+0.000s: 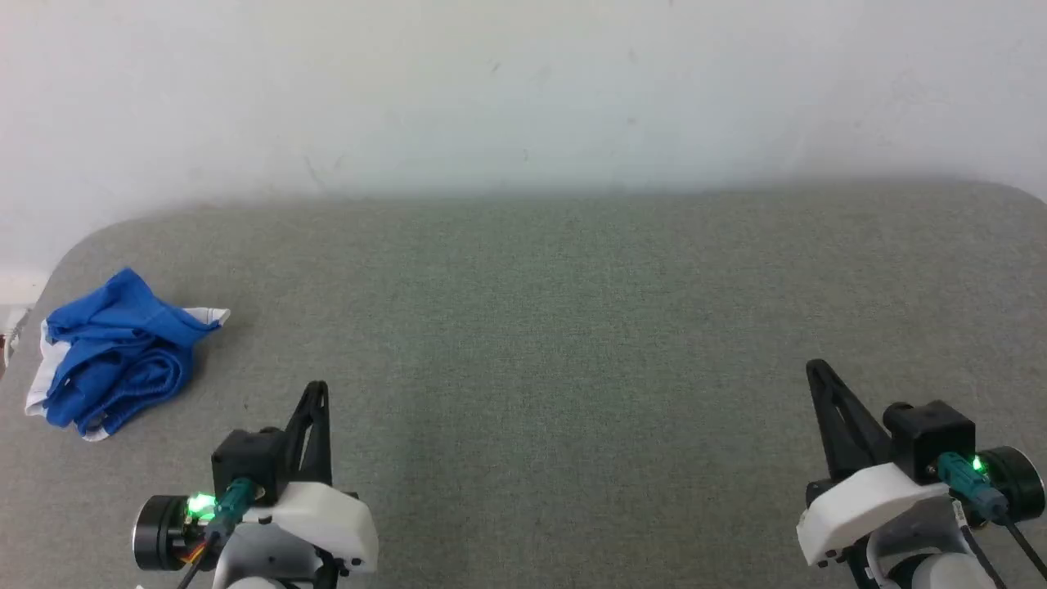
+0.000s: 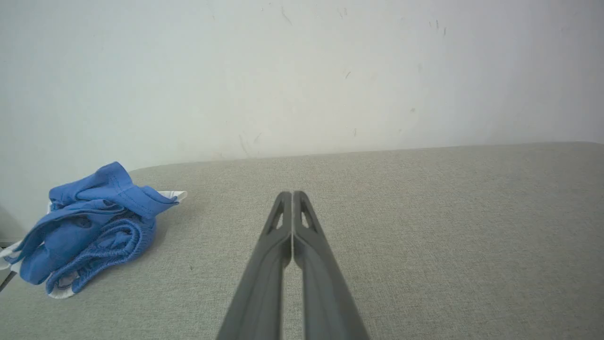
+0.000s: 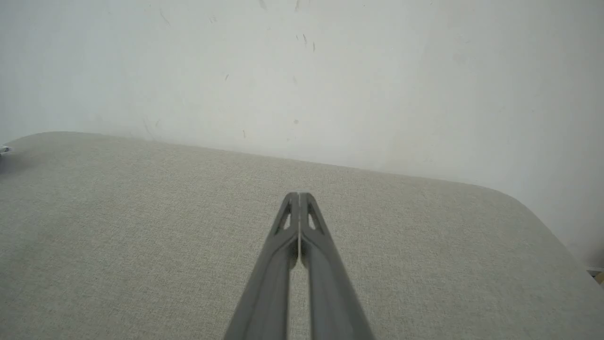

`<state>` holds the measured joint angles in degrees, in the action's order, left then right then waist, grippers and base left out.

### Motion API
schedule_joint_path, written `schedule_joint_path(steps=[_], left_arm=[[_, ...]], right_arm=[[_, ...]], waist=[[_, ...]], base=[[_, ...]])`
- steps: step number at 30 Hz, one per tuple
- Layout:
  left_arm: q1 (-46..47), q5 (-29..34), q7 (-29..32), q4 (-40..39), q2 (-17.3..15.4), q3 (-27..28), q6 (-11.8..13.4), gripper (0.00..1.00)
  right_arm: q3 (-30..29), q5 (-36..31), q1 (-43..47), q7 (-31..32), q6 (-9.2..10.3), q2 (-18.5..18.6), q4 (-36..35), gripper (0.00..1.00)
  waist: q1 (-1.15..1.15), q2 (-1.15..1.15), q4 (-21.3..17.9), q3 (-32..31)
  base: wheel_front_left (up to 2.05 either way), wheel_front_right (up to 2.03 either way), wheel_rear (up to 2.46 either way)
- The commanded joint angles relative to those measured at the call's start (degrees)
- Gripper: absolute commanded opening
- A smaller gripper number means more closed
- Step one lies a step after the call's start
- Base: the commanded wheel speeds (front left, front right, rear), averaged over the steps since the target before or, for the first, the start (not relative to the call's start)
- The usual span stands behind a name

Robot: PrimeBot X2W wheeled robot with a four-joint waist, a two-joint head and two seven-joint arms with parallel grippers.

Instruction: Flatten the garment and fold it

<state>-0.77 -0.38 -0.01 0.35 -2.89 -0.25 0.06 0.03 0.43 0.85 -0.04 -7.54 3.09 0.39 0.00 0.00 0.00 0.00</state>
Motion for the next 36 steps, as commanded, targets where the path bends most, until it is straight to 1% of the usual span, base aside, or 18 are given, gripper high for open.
schedule_joint_path(steps=[1,35,36], left_arm=[[0.77,0.38,0.01,-0.35,0.02,0.25,-0.06,0.00],[0.77,0.38,0.01,-0.35,0.02,0.25,-0.06,0.00],[0.00,0.00,0.00,0.00,0.00,0.00,0.00,1.00]], right_arm=[[-0.03,-0.43,-0.85,0.04,0.05,-0.22,-0.39,0.00],[-0.03,-0.43,-0.85,0.04,0.05,-0.22,-0.39,0.00],[0.00,0.00,0.00,0.00,0.00,0.00,0.00,1.00]], waist=[[0.00,0.00,0.00,0.00],[0.00,0.00,0.00,0.00],[0.00,0.00,0.00,0.00]], base=[[0.00,0.00,0.00],[0.00,0.00,0.00],[0.00,0.00,0.00]])
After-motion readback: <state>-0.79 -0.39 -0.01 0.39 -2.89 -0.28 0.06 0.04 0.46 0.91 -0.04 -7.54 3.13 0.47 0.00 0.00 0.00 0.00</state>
